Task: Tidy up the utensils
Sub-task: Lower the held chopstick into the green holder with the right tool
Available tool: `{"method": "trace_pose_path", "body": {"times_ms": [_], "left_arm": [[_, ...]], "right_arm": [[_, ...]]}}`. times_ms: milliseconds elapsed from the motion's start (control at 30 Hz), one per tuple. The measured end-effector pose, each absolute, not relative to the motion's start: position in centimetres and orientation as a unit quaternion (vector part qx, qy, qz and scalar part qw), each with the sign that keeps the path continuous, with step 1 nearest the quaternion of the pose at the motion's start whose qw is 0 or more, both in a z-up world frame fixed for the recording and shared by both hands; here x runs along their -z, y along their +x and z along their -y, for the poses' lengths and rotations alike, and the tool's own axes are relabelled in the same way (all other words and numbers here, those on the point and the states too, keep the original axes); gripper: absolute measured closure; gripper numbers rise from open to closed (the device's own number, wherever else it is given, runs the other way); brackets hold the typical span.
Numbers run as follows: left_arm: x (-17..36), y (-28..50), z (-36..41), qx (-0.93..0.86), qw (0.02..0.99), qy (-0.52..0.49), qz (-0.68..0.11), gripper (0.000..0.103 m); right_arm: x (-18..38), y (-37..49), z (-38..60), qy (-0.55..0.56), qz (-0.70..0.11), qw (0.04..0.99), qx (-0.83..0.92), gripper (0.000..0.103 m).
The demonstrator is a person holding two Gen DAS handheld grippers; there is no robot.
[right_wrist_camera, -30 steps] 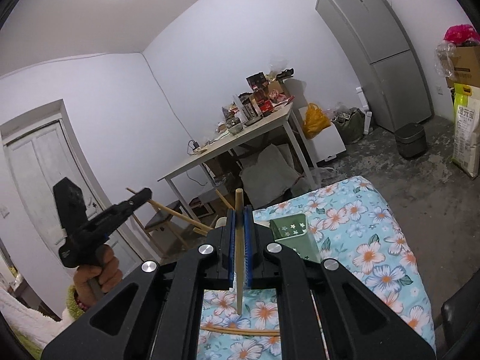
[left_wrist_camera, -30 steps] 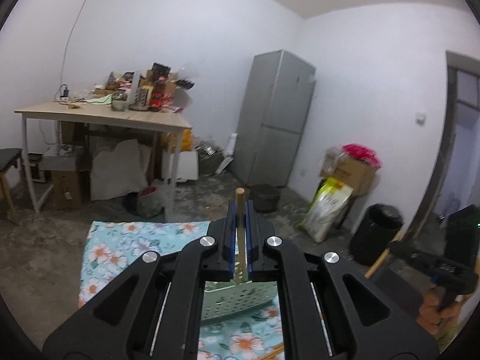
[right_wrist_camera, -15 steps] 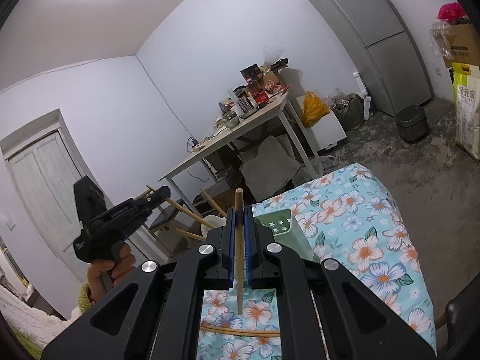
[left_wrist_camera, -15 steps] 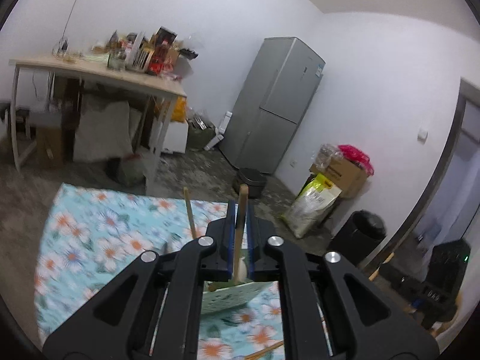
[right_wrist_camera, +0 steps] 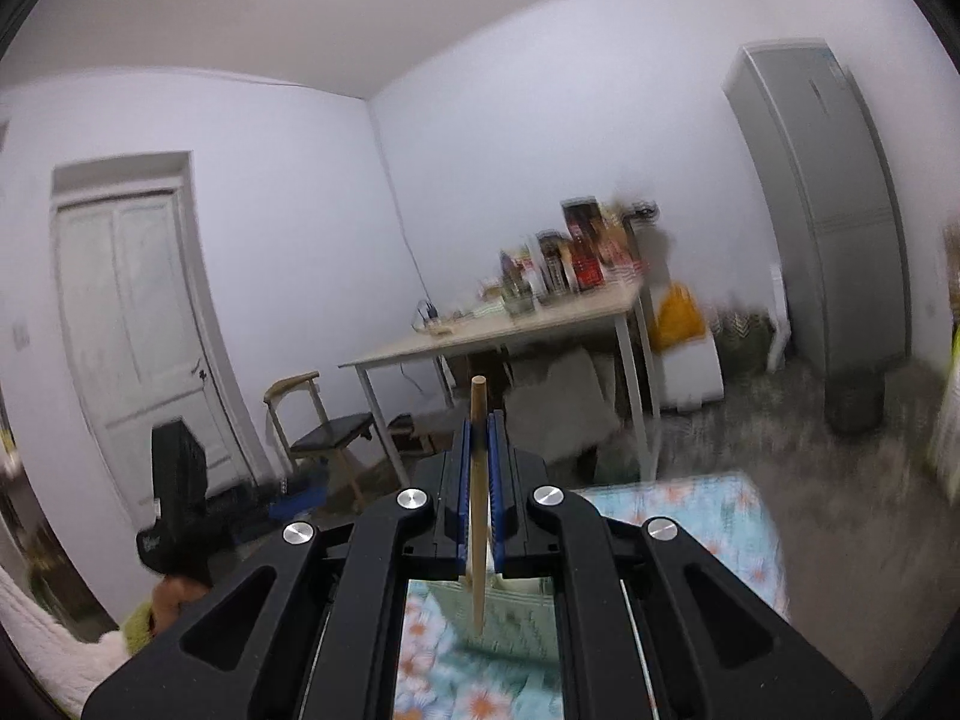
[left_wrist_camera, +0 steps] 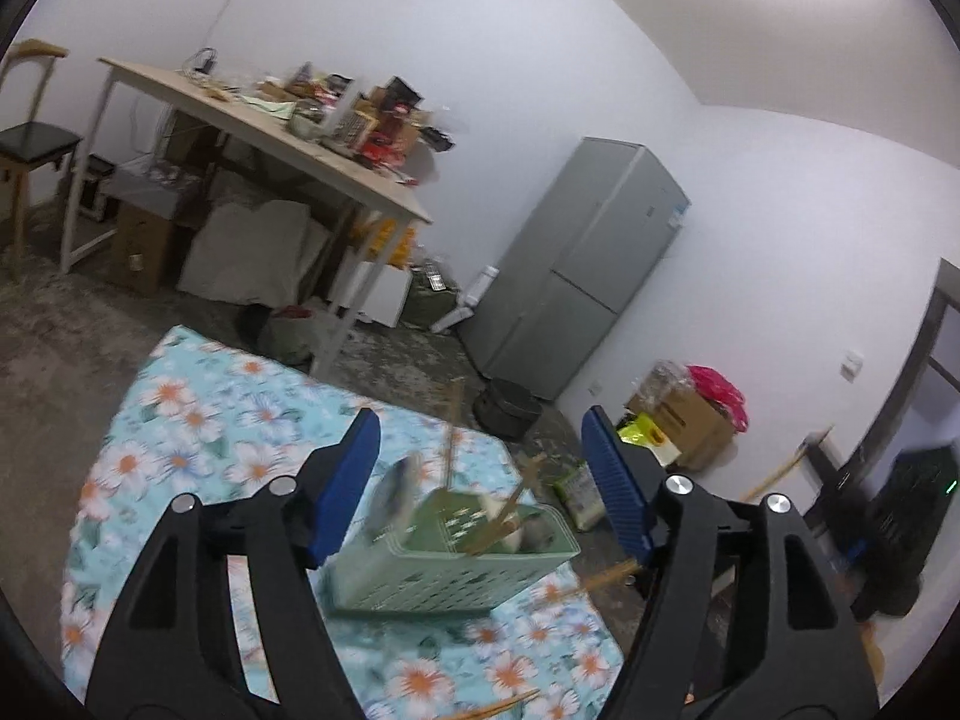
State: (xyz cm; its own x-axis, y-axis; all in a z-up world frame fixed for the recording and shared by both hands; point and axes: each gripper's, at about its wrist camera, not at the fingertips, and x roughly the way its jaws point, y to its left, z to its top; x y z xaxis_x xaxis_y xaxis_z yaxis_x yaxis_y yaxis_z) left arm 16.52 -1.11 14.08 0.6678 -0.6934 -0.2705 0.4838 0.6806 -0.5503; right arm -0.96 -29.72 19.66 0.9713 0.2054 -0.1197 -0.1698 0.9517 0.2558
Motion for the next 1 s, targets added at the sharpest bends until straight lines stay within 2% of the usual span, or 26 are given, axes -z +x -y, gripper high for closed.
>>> {"method": "trace_pose_path", "body": {"times_ms": [167, 333, 767, 833, 900, 1000], "left_arm": [[-12.0, 15.3, -1.3, 0.303, 0.894, -0.213, -0.25, 0.034], [-10.1, 14.5, -3.3, 0.285, 0.895, -0.218, -0.264, 0.034], [-8.4, 13.7, -5.6, 0.254, 0.901, -0.22, -0.273, 0.034], [-8.1, 13.6, -5.7, 0.25, 0.901, -0.222, -0.276, 0.034], [-7.9, 13.6, -5.9, 0.248, 0.9, -0.223, -0.279, 0.034], [-7.6, 13.6, -6.0, 0.246, 0.899, -0.225, -0.284, 0.034]], "right_arm": [[-22.2, 0.2, 26.8, 0.053, -0.044, 0.992, -0.102, 0.097], [-21.7, 2.0, 24.2, 0.001, -0.054, 0.994, -0.099, 0.097], [-15.8, 4.6, 19.0, -0.129, -0.088, 0.984, -0.088, 0.097], [-13.9, 5.0, 18.2, -0.147, -0.118, 0.978, -0.093, 0.097], [-12.4, 5.3, 17.8, -0.156, -0.146, 0.973, -0.086, 0.095], [-11.3, 5.0, 18.7, -0.133, -0.174, 0.972, -0.079, 0.078]]}}
